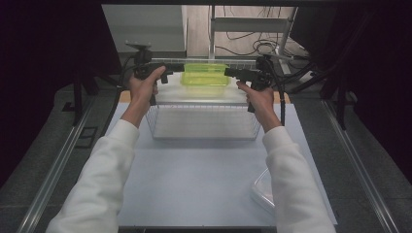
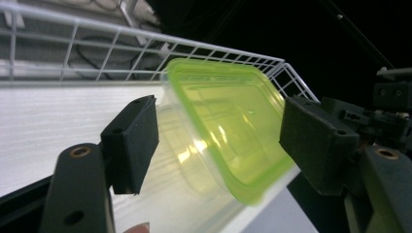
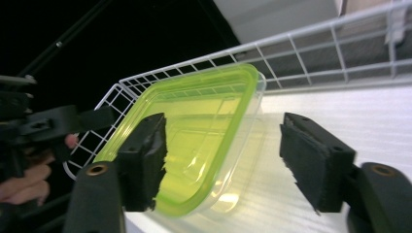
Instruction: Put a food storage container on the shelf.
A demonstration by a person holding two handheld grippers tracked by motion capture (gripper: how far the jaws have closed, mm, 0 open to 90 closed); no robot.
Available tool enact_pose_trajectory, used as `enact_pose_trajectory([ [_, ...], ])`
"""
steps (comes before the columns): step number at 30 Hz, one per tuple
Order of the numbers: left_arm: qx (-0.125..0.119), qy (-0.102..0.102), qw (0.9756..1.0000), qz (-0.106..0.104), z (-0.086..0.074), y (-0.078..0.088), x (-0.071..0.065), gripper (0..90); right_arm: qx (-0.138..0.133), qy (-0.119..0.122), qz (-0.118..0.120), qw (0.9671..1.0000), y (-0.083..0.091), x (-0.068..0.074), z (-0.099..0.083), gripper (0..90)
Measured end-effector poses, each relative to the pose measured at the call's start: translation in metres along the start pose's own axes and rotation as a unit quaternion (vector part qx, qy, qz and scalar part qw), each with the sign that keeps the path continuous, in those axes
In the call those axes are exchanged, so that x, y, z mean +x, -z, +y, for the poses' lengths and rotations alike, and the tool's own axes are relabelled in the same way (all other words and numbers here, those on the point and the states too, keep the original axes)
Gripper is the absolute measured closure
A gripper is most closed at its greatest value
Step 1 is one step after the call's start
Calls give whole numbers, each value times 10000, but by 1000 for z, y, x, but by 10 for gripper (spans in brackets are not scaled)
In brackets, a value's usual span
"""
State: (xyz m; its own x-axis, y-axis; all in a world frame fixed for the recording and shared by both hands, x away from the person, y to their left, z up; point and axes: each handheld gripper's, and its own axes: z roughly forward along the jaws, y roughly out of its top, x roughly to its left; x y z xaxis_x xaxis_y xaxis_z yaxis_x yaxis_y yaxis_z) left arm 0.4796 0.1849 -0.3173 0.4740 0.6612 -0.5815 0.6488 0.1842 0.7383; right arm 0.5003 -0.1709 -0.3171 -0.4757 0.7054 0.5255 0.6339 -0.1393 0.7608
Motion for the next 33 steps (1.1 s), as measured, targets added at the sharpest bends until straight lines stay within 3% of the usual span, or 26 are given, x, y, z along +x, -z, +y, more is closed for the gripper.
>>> enact_pose_trajectory([
  [1, 0, 0, 10000, 0, 0, 0, 0, 282, 0, 0, 0, 10000, 0, 0, 0, 314],
  [2, -18, -124, 9999, 28, -2, 5, -3, 276, 33, 192, 31, 9998, 9, 5, 0, 296],
  [4, -44, -373, 9993, 90, -8, 15, -8, 273, 59, 332, 17, 9994, 13, 8, 0, 295],
  [6, -50, -477, 9988, 30, -15, 25, -11, 264, 158, 508, 74, 9986, 22, 12, -1, 294],
  [7, -50, -547, 9985, 41, -20, 30, -12, 260, 219, 627, 86, 9978, 26, 15, -2, 294],
  [8, -31, -626, 9980, 49, -24, 35, -12, 257, 391, 892, 73, 9952, 34, 20, -6, 294],
  [9, 7, -684, 9976, 57, -29, 40, -13, 257, 391, 892, 73, 9952, 34, 20, -6, 294],
  [10, 14, -725, 9974, 42, -34, 46, -14, 250, 585, 1210, 5, 9909, 42, 26, -13, 294],
  [11, 17, -763, 9971, 25, -38, 50, -15, 250, 585, 1210, 5, 9909, 42, 26, -13, 294],
  [12, 58, -834, 9965, 39, -43, 55, -15, 248, 690, 1353, -37, 9884, 46, 30, -17, 294],
  [13, 80, -901, 9959, 57, -48, 60, -17, 246, 819, 1610, -106, 9835, 56, 35, -25, 294],
  [14, 108, -966, 9952, 82, -53, 64, -18, 246, 819, 1610, -106, 9835, 56, 35, -25, 294],
  [16, 173, -1093, 9938, 71, -64, 71, -21, 246, 925, 1978, -282, 9755, 70, 38, -37, 295],
  [19, 259, -1243, 9918, 108, -83, 77, -25, 246, 933, 2024, -259, 9745, 80, 37, -43, 295],
  [21, 441, -1445, 9883, 184, -104, 79, -28, 246, 970, 2036, -234, 9740, 93, 32, -53, 297],
  [22, 441, -1445, 9883, 184, -104, 79, -28, 246, 1002, 2034, -254, 9736, 97, 29, -56, 298],
  [24, 566, -1544, 9863, 138, -121, 80, -29, 247, 1048, 2027, -283, 9732, 100, 27, -60, 302],
  [30, 792, -1631, 9832, 218, -155, 83, -27, 247, 1282, 2028, -421, 9699, 116, 12, -84, 327],
  [33, 884, -1615, 9826, 249, -168, 85, -26, 247, 1442, 2188, -267, 9647, 126, 10, -95, 329],
])
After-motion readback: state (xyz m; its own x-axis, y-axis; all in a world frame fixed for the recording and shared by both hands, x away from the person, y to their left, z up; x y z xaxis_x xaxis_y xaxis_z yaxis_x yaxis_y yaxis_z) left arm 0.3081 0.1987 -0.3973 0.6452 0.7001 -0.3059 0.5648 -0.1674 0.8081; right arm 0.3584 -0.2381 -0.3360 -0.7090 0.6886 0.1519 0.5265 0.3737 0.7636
